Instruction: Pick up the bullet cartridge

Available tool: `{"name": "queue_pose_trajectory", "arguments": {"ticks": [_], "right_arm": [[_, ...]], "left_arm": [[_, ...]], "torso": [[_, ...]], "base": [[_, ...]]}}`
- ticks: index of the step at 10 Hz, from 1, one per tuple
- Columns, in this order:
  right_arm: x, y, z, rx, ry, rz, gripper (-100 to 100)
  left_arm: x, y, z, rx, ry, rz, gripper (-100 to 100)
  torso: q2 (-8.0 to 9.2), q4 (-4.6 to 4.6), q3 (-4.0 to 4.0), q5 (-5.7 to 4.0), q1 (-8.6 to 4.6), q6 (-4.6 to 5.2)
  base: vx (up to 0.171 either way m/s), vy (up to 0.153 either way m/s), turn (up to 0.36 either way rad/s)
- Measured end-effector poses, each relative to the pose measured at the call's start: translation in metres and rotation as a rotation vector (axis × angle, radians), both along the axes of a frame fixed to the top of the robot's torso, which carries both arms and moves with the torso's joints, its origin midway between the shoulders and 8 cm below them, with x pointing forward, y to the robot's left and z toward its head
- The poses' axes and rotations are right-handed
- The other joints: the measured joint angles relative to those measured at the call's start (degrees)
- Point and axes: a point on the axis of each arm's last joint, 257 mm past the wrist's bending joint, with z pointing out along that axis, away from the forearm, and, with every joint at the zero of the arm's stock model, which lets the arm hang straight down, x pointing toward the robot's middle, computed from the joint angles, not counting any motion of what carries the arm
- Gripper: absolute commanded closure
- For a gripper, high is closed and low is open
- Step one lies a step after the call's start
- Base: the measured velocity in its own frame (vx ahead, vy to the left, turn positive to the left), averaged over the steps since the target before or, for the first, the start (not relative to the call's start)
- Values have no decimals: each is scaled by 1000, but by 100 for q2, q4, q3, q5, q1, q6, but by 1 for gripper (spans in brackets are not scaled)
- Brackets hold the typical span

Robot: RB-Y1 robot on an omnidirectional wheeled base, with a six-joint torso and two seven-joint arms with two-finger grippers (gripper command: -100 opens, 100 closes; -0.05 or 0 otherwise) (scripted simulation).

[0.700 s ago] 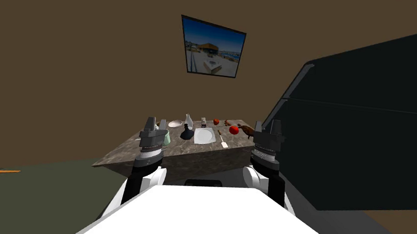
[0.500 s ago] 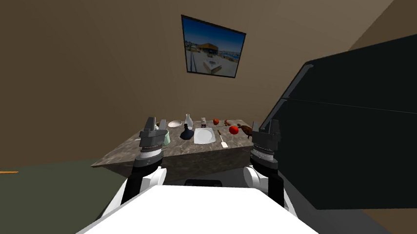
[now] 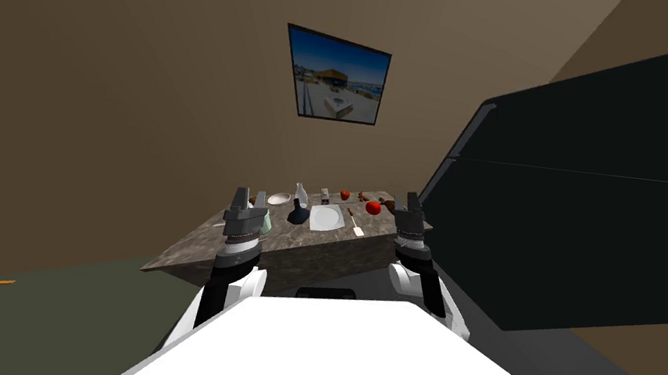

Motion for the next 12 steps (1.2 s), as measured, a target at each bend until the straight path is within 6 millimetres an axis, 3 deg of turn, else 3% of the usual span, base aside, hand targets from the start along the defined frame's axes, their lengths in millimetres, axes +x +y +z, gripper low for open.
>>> {"name": "queue_pose_trajectory", "arguments": {"ticks": [5, 12], "right_arm": [[45, 10, -33, -165, 79, -91, -100], [85, 11, -75, -329, 156, -196, -100]], "left_arm": [[0, 0, 0, 0, 0, 0, 0], [0, 0, 0, 0, 0, 0, 0]], "torso": [[0, 0, 0, 1, 3, 1], [1, 0, 0, 1, 4, 0]], "base": [[-1, 4, -20], [0, 8, -11]]}}
